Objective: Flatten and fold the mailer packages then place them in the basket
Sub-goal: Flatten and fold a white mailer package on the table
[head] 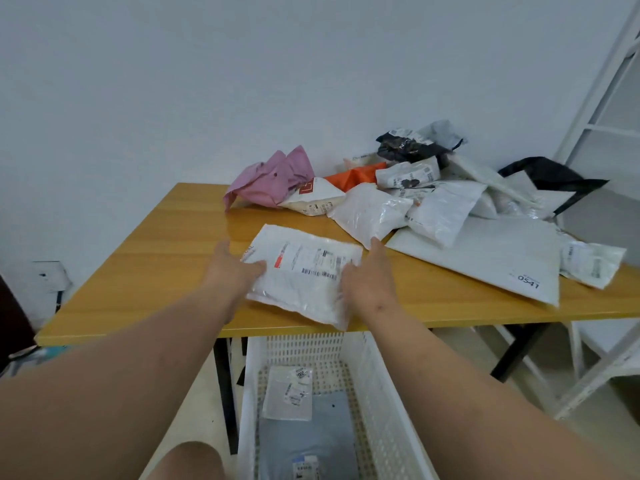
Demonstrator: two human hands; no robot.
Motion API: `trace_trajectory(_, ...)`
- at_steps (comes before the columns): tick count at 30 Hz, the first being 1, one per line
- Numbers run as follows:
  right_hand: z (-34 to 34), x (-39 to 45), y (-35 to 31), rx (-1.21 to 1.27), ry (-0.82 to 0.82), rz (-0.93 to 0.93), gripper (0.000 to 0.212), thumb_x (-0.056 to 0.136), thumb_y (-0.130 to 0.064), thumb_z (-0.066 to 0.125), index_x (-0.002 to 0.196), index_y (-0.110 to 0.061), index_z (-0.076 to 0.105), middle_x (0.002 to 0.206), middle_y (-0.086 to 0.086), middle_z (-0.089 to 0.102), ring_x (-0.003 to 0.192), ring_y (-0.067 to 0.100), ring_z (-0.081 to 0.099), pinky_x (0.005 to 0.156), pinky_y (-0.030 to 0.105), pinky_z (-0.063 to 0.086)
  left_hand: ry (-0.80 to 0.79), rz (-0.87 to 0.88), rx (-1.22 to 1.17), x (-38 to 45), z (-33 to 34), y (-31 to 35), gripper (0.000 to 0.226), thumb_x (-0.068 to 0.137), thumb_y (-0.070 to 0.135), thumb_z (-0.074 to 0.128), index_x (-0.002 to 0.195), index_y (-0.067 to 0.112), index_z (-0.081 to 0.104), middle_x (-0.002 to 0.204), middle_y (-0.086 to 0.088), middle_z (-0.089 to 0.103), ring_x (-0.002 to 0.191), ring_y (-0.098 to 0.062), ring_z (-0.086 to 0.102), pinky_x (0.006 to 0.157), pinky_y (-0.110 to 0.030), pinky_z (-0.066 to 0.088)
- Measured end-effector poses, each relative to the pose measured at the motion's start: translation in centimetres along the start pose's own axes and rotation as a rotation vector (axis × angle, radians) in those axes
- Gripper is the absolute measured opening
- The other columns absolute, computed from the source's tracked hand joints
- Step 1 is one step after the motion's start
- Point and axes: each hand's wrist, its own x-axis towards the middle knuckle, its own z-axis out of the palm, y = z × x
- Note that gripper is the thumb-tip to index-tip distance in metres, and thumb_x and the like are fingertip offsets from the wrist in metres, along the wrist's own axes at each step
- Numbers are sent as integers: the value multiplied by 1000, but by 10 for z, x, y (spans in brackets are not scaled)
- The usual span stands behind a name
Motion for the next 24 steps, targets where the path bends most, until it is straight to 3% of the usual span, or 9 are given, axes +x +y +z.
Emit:
trace_trajectory(3,11,-4,8,-464,-150,-215,59,101,-28,41,155,-15,18,162,7,13,146,29,19,118,39,24,-44,44,296,-4,6,-6,83,93,34,63,155,21,10,154,-12,32,134,-35,39,102,-43,38)
trace_trajectory(5,23,-7,13,-598,-273,-265,58,103,-36,31,155,-15,16,164,7,5,149,28,9,121,43,16,-41,101,700,-8,10,-9,82,92,44,56,155,23,8,156,-13,24,139,-35,30,109,-45,31)
trace_trajectory(7,31,-9,17,-670,-335,-270,59,104,-42,21,156,-16,11,165,6,-1,151,26,0,122,47,9,-27,232,956,-10,14,-9,78,93,43,49,155,30,3,160,-9,12,145,-32,15,115,-46,20)
trace_trajectory(10,37,-10,25,-707,-358,-270,63,103,-46,16,157,-15,7,165,7,-2,151,25,-4,122,48,4,-200,497,1059,-3,22,-12,63,102,33,33,156,31,0,164,-1,-4,150,-25,-4,122,-43,8)
trace_trajectory(12,38,-10,30,-728,-367,-286,64,103,-46,15,157,-14,3,165,7,-4,151,23,-7,122,47,1,-345,584,1122,0,28,-19,57,105,38,21,157,24,0,164,-2,-9,151,-23,-9,123,-41,4)
trace_trajectory(15,39,-9,35,-749,-372,-326,64,103,-45,15,157,-13,-1,165,6,-7,151,22,-10,122,44,-1,-420,548,1149,3,34,-29,60,105,44,14,156,19,-5,164,-2,-11,151,-21,-10,123,-40,1)
trace_trajectory(24,42,-9,39,-755,-349,-373,64,103,-44,19,157,-12,5,165,8,-2,151,23,-6,123,42,2,-430,553,1139,9,39,-41,63,104,45,13,156,16,-6,164,-4,-9,151,-20,-8,123,-40,3)
